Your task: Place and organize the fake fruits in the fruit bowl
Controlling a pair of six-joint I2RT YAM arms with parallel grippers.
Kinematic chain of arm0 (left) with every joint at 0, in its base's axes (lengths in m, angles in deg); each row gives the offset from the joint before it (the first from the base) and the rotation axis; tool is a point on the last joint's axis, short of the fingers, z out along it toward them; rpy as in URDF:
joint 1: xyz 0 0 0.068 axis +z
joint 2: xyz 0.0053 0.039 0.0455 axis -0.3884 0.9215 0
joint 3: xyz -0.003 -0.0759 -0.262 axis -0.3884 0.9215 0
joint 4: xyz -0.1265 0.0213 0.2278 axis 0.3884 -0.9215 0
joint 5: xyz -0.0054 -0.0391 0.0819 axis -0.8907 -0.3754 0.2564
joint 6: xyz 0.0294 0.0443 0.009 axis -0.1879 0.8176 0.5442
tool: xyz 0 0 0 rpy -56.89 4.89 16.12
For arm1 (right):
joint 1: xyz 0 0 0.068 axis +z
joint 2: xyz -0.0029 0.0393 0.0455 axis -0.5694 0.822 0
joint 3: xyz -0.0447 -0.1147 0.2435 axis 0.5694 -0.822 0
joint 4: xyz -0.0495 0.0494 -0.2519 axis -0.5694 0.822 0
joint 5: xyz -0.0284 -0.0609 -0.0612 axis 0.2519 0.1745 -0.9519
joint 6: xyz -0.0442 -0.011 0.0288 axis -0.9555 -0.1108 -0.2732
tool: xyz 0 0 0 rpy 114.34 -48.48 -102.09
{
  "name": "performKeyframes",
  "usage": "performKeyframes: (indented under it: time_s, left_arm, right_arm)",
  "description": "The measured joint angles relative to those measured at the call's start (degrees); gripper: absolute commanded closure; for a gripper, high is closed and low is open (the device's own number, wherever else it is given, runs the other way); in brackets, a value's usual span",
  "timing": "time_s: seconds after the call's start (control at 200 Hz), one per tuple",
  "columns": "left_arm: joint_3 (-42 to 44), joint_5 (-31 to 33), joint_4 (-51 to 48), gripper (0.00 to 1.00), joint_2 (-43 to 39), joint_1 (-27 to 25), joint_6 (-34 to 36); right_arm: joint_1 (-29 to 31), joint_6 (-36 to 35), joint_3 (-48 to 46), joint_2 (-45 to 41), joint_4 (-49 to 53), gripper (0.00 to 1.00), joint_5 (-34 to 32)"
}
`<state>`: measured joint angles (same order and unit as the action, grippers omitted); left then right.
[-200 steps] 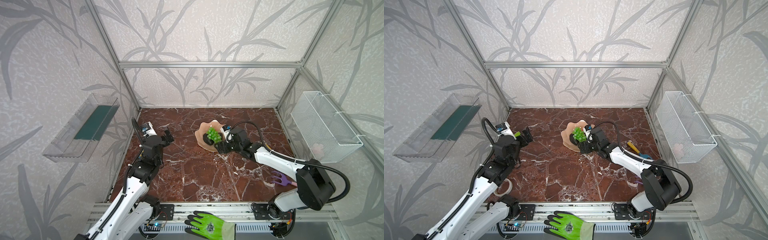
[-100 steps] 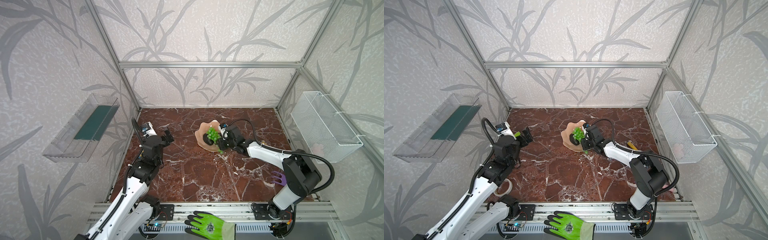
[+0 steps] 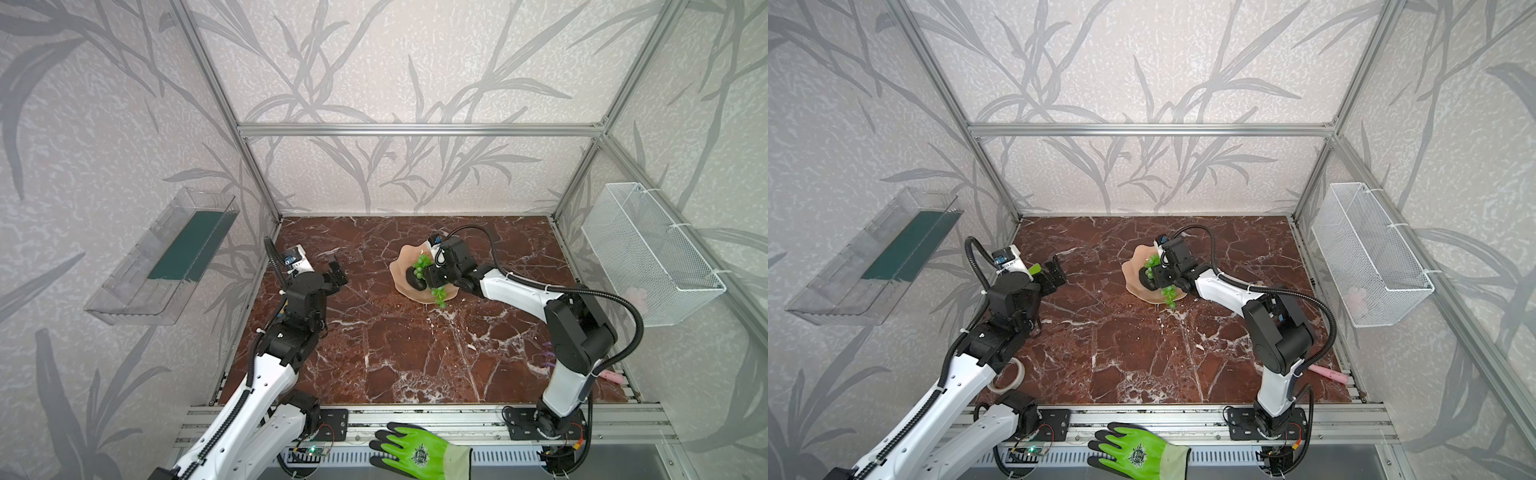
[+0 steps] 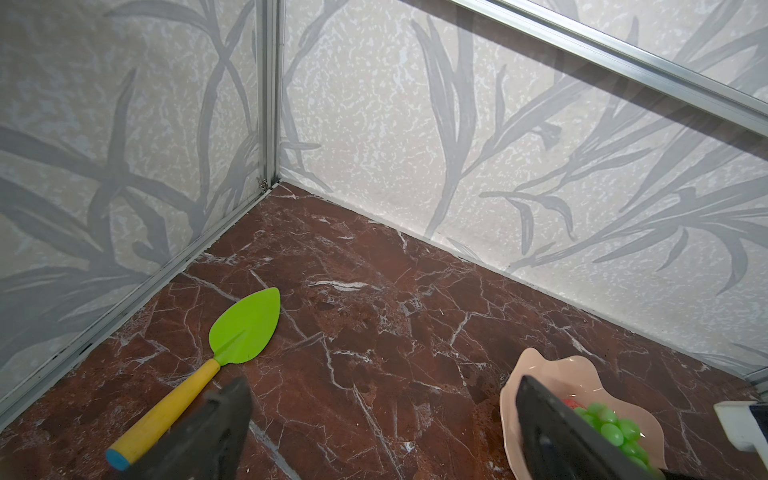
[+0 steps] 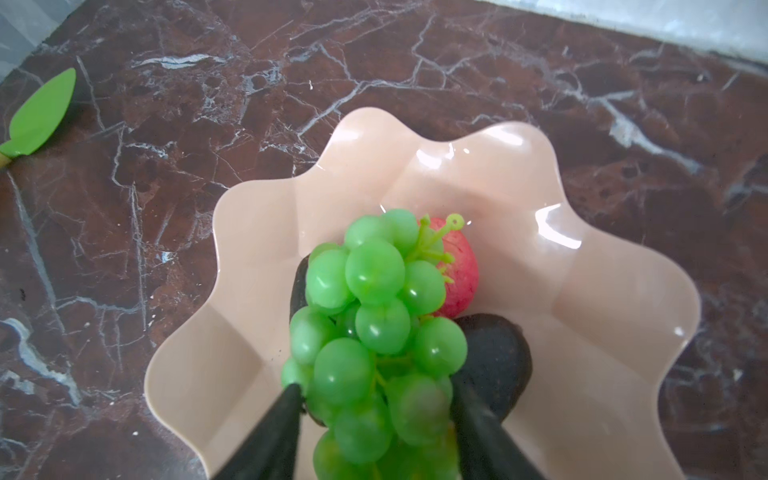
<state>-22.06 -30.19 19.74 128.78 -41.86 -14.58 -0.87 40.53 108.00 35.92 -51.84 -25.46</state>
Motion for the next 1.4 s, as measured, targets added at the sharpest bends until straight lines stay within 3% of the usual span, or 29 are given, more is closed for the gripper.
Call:
performKeyframes:
  time_s: [0.16,0.325,0.42,0.635,0.975,1.105,1.14,1.185,1.235,1.399]
  left_arm:
    - [0.0,0.07,0.02,0.0,0.0,0.0,0.0]
    - [0.0,0.07,0.0,0.0,-0.04,0.0,0.0]
    - [0.0,0.07,0.02,0.0,-0.04,0.0,0.0]
    - [0.0,0.11,0.0,0.0,-0.13,0.0,0.0]
    - [0.0,0.22,0.02,0.0,-1.11,0.0,0.0]
    - [0.5,0.57,0.57,0.0,-1.11,0.0,0.11]
    - [0.94,0.9,1.14,0.0,-1.07,0.0,0.28]
    - [1.7,1.49,1.95,0.0,-1.01,0.0,0.63]
    - [3.08,2.27,3.28,0.0,-0.92,0.0,1.18]
    - [11.15,7.56,11.5,0.0,1.49,0.02,5.29]
  right_arm:
    - [0.02,0.55,-4.66,-4.07,1.38,0.14,-0.46]
    - [0.57,1.49,-8.9,-8.04,2.67,0.17,-1.49]
    - [0.76,2.34,-10.05,-8.0,2.67,0.25,-1.64]
    - [0.79,2.95,-10.16,-7.39,2.64,0.55,-1.42]
    - [0.76,1.6,-3.15,-5.35,3.08,0.64,-1.92]
    - [0.7,0.72,-0.37,-3.08,3.08,0.54,-2.27]
    - [0.7,0.55,-0.31,-2.84,3.08,0.43,-2.27]
    - [0.63,0.37,-0.35,-2.8,3.26,0.2,-2.25]
    - [0.59,0.0,-0.74,-2.99,3.1,0.01,-2.12]
    - [-0.66,-0.9,-10.21,-11.45,0.35,0.01,-2.89]
